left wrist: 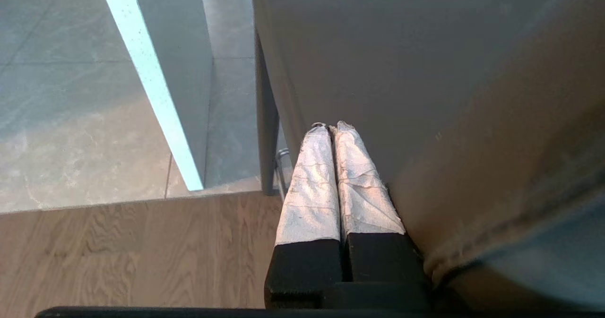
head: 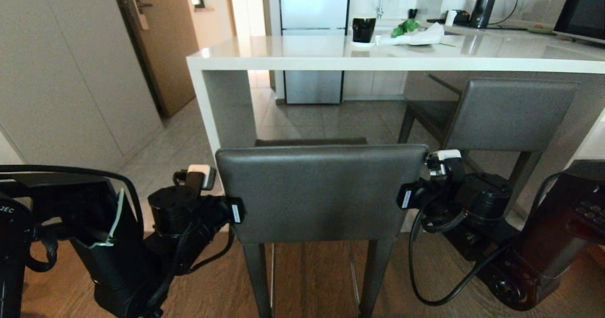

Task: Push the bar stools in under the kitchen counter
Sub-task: Push the gray chair back under the dining table

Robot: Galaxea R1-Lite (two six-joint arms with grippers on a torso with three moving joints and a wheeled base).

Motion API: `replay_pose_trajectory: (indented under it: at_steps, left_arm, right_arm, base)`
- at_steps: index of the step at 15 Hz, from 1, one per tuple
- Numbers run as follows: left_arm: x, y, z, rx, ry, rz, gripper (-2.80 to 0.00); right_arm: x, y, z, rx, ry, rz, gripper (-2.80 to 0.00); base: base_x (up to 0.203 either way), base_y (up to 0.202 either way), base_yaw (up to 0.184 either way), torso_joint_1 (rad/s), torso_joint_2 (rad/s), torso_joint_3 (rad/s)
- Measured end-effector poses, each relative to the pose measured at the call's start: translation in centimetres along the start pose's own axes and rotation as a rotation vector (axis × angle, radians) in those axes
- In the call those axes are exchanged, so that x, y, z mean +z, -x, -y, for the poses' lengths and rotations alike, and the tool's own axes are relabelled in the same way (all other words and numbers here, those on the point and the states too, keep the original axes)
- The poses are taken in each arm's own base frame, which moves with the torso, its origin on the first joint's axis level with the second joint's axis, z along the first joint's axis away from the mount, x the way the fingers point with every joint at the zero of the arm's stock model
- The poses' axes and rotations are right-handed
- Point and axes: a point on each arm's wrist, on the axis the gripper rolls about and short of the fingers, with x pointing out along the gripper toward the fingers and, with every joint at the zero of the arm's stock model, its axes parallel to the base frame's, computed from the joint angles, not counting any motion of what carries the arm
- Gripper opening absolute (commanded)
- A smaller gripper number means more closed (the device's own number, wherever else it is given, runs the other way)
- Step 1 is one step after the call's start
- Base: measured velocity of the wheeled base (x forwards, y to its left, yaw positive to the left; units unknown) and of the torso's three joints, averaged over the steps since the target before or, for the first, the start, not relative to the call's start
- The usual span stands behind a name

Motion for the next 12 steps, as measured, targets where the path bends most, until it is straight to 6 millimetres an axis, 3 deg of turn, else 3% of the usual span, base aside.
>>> replay_pose_trajectory:
  at_steps: [7, 12]
  left_arm:
    - [2.4, -3.5, 0.5, 0.012, -0.010, 0.024, -2.80]
    - [2.6, -4.0, 0.8, 0.006, -0.006, 0.038, -2.80]
  right_arm:
    - [-0.7, 0.5, 0.0, -0.006, 0.017, -0.027, -2.80]
    - [-0.7, 0.5, 0.0, -0.004, 0.018, -0.026, -2.80]
  base:
    - [0.000, 0.000, 0.000, 0.000, 0.00, 0.000]
    - [0.000, 0.000, 0.000, 0.000, 0.00, 0.000]
